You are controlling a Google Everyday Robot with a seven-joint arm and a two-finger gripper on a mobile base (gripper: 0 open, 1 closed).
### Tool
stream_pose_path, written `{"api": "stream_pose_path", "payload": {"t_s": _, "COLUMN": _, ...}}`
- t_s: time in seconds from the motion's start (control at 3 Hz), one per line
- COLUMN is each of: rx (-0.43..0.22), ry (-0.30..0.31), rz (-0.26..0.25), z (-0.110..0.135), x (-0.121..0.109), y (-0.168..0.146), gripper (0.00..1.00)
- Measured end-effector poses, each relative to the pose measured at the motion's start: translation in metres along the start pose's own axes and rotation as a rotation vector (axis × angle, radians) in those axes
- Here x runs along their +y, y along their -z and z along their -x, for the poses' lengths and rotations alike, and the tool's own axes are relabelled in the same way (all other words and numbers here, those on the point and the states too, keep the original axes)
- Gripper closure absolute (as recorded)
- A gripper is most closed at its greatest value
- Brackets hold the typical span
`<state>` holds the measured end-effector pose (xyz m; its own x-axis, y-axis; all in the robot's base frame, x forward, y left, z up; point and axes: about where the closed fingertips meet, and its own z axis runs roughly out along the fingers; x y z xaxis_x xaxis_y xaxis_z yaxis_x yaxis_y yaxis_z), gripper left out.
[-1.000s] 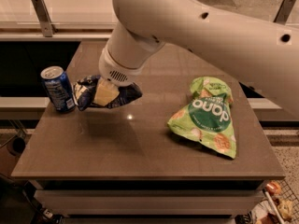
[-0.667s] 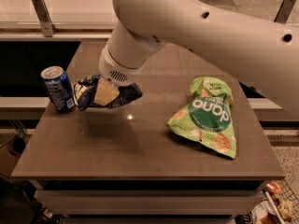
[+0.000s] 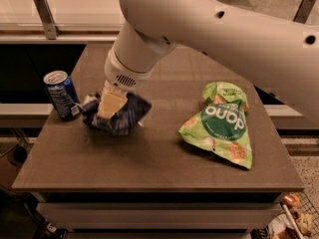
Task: Move blue chip bag near pepsi can
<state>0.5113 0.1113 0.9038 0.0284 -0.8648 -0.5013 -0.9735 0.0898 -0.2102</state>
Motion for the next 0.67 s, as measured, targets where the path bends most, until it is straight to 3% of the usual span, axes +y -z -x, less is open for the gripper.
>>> {"api": "stream_pose_path", "payload": {"t_s": 0.33, "rx": 0.000, "ry": 0.003, "rz": -0.003, "z": 0.0011, "x": 0.0007, "y": 0.0019, "gripper": 0.00}}
{"api": "stream_pose_path", "payload": {"t_s": 0.67, "rx": 0.000, "ry": 0.003, "rz": -0.003, "z": 0.0011, "x": 0.0008, "y": 0.0019, "gripper": 0.00}}
